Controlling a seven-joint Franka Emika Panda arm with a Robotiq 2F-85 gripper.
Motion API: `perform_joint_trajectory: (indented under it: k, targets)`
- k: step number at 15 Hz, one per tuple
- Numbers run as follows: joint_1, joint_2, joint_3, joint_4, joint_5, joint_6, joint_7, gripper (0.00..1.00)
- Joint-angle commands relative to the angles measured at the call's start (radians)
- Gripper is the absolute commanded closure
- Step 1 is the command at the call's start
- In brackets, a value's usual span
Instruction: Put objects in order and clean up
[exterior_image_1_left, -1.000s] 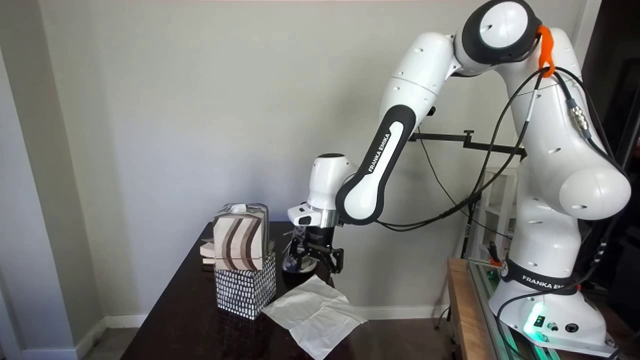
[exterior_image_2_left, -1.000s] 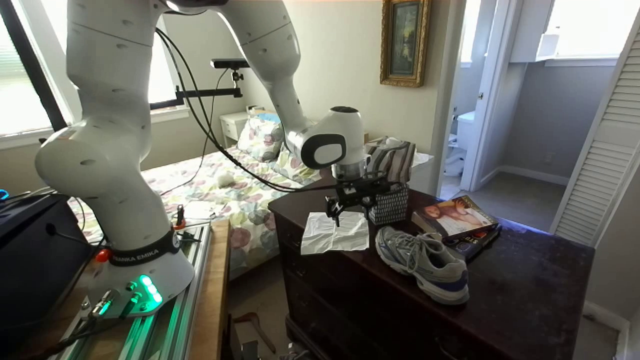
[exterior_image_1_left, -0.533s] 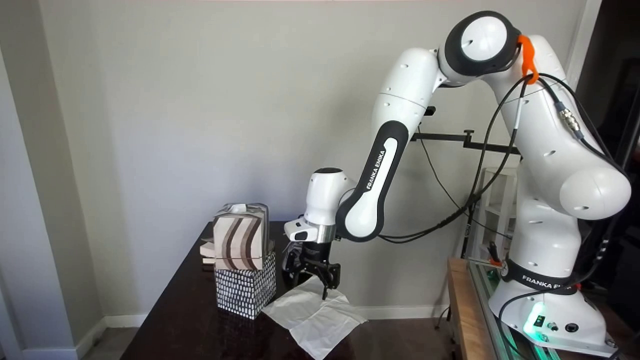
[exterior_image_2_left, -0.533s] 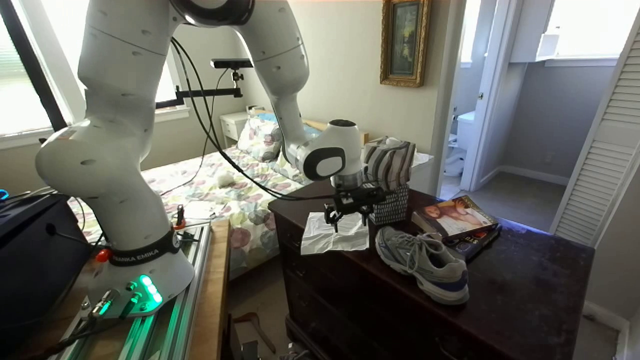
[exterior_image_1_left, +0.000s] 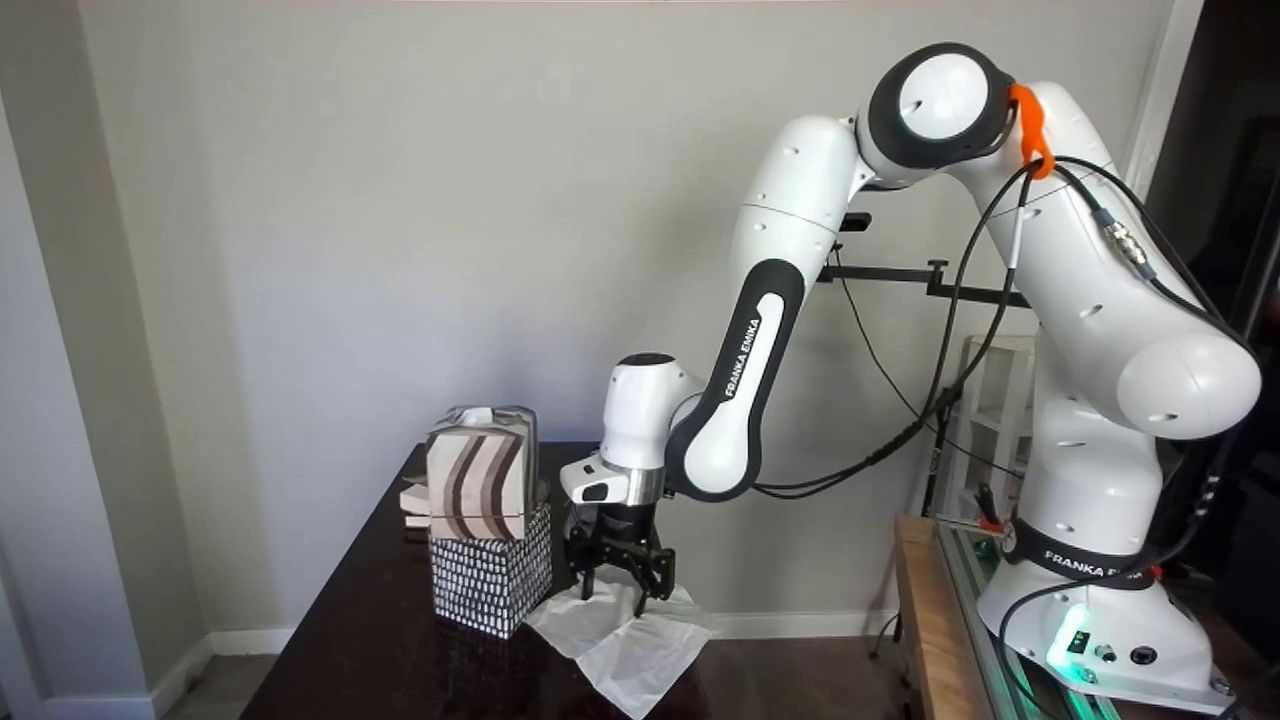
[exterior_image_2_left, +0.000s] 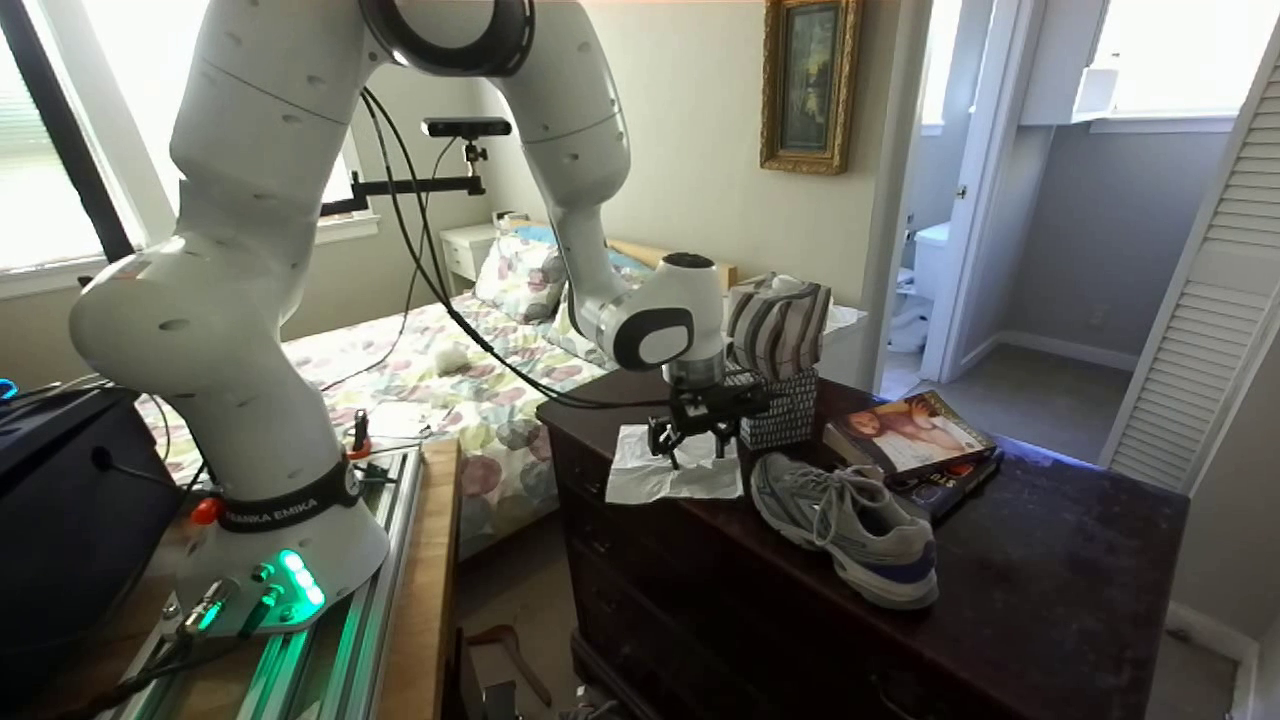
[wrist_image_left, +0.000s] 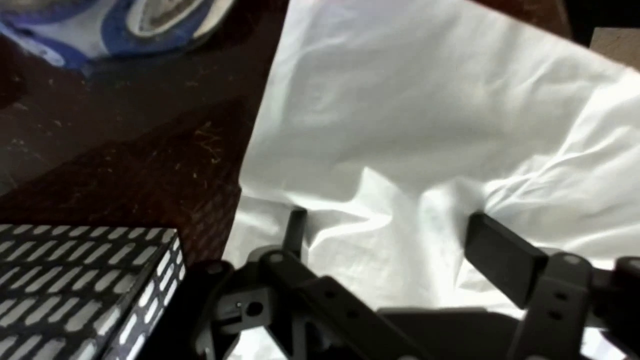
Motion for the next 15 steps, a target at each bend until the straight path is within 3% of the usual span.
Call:
perform_joint_trajectory:
  k: [1,8,15]
  targets:
    - [-0.015,0.021,0.01,0.025,-0.049,-0.014,0.024,0.49]
    - [-0.102,-0.04,0.078,-0.018,-0.071,-0.037,-0.089,0.98]
    - [-0.194,-0.157,0.121,-0.107,-0.06,-0.069,-0.286,1.0]
